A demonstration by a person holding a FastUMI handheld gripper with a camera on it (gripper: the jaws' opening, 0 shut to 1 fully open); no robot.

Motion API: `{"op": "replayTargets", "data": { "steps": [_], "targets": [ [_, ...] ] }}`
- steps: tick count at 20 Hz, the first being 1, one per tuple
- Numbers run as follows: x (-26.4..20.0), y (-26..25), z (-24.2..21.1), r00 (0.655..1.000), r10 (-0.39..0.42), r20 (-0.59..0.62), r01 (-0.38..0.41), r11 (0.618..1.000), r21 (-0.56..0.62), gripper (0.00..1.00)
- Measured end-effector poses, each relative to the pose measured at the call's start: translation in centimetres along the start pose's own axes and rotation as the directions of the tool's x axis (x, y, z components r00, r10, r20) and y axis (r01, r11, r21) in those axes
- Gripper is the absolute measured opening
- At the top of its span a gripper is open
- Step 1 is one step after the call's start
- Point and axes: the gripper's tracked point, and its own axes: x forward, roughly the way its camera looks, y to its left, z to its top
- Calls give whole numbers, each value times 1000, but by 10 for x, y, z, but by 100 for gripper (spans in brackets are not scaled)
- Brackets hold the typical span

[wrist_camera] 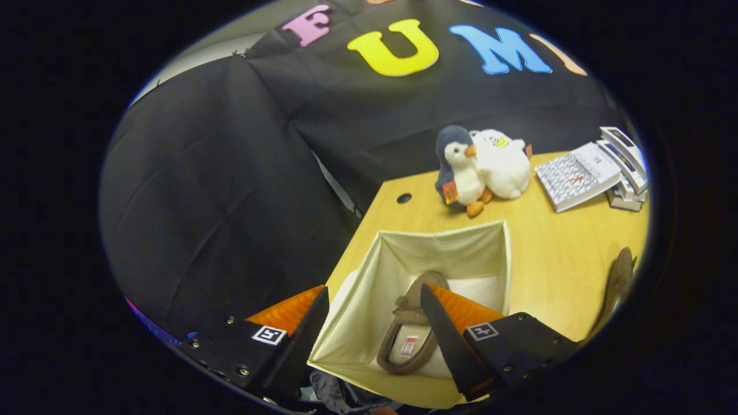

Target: Open the storage box then place both shoes into the box .Put the left shoe in first, then the right shoe, with the right side of both shoes facing outward in a uniform manner.

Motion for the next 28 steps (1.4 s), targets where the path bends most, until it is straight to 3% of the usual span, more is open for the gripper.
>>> {"op": "replayTargets", "data": {
  "steps": [6, 13, 18, 28],
  "targets": [
    [-70, -64, 29, 990, -89, 112, 99, 992, -84, 98],
    [-144, -190, 21, 938, -308, 162, 323, 943, -77, 97],
    [-185, -274, 4, 889, -434, 148, 447, 891, -73, 98],
    [-198, -382, -86, 845, -530, -69, 523, 846, -100, 98]
  ]
}}
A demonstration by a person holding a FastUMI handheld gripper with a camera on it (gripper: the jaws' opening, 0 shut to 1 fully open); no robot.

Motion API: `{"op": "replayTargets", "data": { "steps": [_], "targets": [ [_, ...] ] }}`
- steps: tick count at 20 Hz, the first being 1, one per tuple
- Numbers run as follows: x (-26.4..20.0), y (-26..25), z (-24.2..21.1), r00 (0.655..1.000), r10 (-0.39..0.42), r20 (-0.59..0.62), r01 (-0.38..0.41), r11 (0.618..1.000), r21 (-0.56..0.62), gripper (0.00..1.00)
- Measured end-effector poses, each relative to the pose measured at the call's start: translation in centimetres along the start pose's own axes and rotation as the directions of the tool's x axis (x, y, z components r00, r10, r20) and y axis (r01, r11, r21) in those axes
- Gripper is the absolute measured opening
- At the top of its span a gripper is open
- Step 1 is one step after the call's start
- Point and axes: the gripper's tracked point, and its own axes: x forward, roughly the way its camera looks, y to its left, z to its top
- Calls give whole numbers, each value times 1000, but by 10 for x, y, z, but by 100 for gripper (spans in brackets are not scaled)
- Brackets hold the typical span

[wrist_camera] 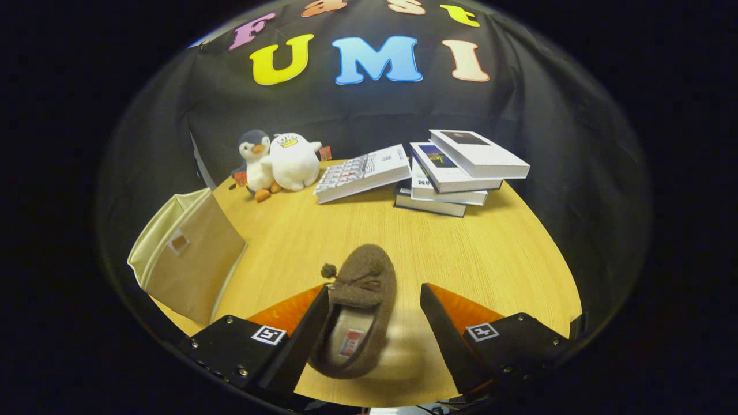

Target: Open the storage box then place both shoes into the box .Put the left shoe in first, then the right shoe, with the right side of both shoes facing outward in a uniform manner.

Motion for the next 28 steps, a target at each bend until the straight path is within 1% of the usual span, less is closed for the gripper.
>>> {"op": "replayTargets", "data": {
  "steps": [5, 7, 8, 10, 11, 12, 13, 15, 16, 17, 18, 19, 23, 24, 28],
  "targets": [
    [25, -6, -25, 997, 19, -81, -18, 1000, 9, 98],
    [35, -7, -32, 993, 24, -113, -22, 1000, 19, 93],
    [39, -8, -34, 991, 25, -129, -22, 999, 25, 92],
    [46, -8, -41, 987, 25, -159, -19, 999, 41, 78],
    [48, -6, -46, 982, 34, -184, -24, 998, 53, 75],
    [50, -2, -49, 978, 48, -201, -35, 997, 66, 75],
    [50, 3, -46, 979, 62, -195, -42, 993, 106, 74],
    [50, 4, -47, 977, 50, -207, -20, 989, 145, 32],
    [52, 5, -48, 977, 42, -211, -12, 989, 145, 30],
    [47, -8, -41, 981, -22, -192, 52, 987, 149, 30],
    [55, -6, -46, 979, -22, -202, 62, 979, 192, 16],
    [54, -1, -49, 975, -1, -223, 57, 968, 245, 1],
    [41, 14, -42, 969, 40, -246, 61, 918, 392, 1],
    [38, 18, -36, 971, 47, -236, 56, 909, 412, 1],
    [20, 42, -4, 980, 67, -189, 24, 896, 443, 1]
  ]
}}
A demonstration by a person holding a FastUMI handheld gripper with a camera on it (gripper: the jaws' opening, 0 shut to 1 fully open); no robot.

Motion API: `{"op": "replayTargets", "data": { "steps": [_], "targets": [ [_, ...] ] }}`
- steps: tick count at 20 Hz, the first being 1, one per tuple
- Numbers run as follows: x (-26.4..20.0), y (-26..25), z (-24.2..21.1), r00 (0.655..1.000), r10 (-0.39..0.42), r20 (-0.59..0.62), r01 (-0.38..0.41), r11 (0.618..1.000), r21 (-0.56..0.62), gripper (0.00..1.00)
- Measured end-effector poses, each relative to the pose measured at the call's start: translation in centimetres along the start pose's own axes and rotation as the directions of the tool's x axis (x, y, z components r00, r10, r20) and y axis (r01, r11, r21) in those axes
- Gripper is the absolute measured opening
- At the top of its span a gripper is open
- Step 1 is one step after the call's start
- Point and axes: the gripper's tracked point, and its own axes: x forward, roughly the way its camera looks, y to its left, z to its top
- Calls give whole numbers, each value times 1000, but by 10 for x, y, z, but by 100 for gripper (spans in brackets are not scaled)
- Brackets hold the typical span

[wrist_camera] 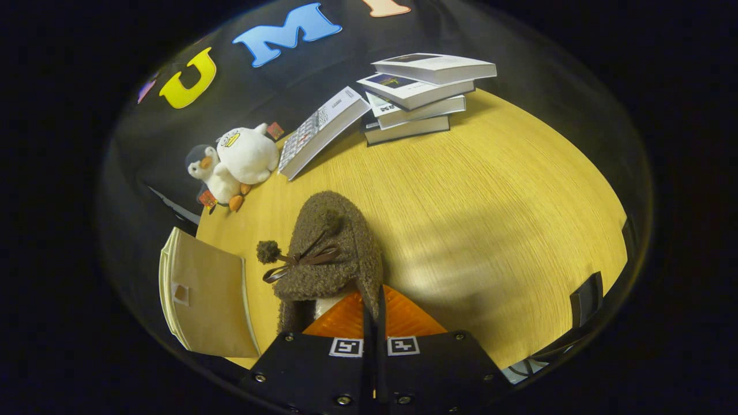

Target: Open the storage box then place both shoes into the box .Put the left shoe in first, then the right shoe, with the right side of both shoes facing outward in a uniform manner.

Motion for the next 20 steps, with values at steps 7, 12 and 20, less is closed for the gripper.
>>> {"op": "replayTargets", "data": {
  "steps": [7, 12, 20],
  "targets": [
    [-36, 75, 19, 996, 76, 55, -77, 997, 17, 1],
    [-48, 123, 20, 991, 115, 71, -117, 993, 15, 1],
    [-64, 217, 7, 973, 213, 89, -214, 977, -4, 1]
  ]
}}
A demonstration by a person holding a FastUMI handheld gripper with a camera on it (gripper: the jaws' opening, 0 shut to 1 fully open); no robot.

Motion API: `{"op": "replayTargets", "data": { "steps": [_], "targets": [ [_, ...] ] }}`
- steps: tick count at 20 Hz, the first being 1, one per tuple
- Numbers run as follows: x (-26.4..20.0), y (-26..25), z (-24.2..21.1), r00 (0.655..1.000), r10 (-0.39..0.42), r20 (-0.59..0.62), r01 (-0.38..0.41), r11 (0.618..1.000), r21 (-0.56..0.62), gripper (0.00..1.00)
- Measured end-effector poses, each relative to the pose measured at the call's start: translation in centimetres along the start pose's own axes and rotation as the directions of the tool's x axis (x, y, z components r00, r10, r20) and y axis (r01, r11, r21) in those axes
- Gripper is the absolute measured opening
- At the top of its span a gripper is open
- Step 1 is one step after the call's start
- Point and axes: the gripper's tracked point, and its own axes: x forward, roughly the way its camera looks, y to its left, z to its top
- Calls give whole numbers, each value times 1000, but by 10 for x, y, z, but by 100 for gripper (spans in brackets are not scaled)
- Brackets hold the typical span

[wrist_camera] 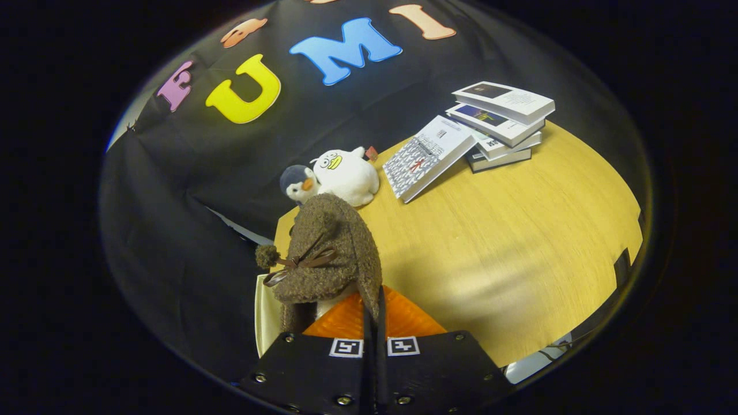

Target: Open the storage box then place both shoes into the box .Put the left shoe in first, then the right shoe, with the right side of both shoes facing outward in a uniform manner.

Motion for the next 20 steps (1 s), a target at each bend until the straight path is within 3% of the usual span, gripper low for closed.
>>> {"op": "replayTargets", "data": {
  "steps": [6, 12, 14, 16, 17, 18, 19, 20],
  "targets": [
    [22, 64, -42, 998, 62, -31, -63, 997, -35, 1],
    [49, 79, -75, 998, 18, -59, -22, 997, -77, 1],
    [52, 82, -81, 997, 19, -71, -25, 996, -83, 6],
    [48, 93, -77, 997, 69, -46, -72, 994, -87, 31],
    [44, 93, -69, 998, 65, -24, -68, 991, -112, 60],
    [40, 84, -64, 999, 39, 3, -38, 986, -160, 74],
    [28, 82, -53, 999, 25, 34, -17, 978, -209, 100],
    [26, 82, -44, 997, 28, 70, -10, 969, -248, 99]
  ]
}}
